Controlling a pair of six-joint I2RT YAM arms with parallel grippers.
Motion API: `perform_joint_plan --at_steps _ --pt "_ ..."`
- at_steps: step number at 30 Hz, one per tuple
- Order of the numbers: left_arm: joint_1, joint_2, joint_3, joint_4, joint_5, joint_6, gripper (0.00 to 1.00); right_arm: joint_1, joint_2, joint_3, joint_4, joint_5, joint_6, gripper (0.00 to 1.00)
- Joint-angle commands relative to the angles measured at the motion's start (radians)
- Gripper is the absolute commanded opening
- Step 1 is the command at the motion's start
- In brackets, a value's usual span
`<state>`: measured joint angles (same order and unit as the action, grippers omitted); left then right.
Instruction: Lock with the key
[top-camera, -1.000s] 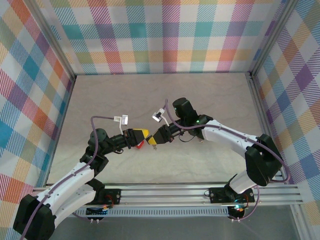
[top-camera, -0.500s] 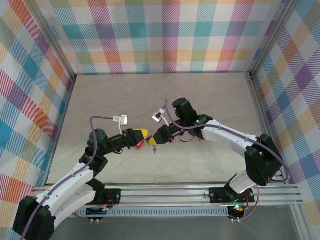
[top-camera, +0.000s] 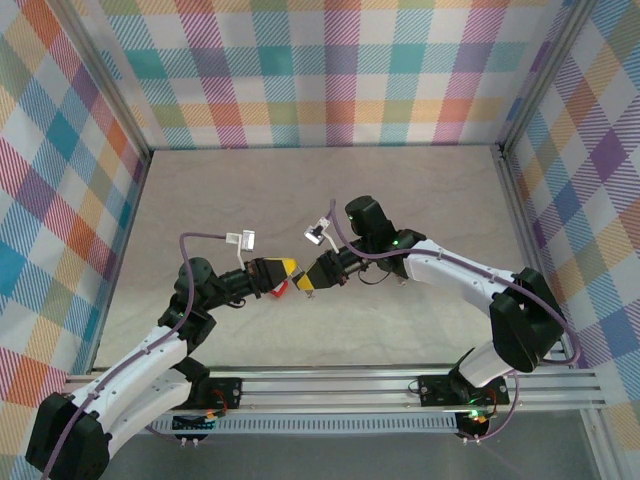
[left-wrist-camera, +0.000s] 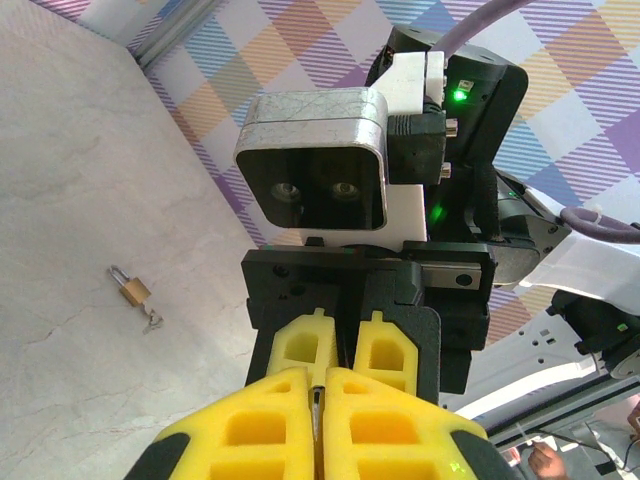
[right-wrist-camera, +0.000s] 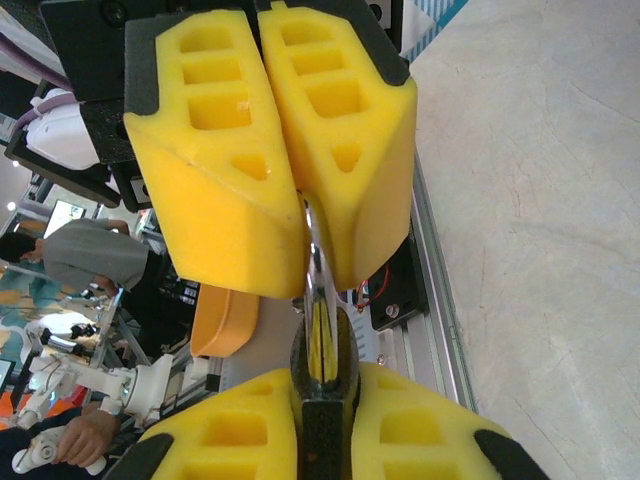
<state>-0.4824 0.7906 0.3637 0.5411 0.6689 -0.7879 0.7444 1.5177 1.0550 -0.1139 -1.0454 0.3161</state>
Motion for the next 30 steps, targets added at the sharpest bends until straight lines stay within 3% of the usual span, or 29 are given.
perform_joint_plan --at_steps 1,10,30 --pt "0.008 -0.014 0.028 0.003 0.004 0.033 0.00 -0.003 -0.019 0.013 0.009 -0.062 -0.006 0.00" --pt "0.009 -0.016 0.018 0.000 0.004 0.048 0.00 -0.004 -0.030 0.012 0.059 -0.122 0.061 0.00" --pt "-0.021 -0.007 0.003 0.028 0.023 0.049 0.00 -0.007 -0.019 0.089 0.062 -0.102 0.112 0.00"
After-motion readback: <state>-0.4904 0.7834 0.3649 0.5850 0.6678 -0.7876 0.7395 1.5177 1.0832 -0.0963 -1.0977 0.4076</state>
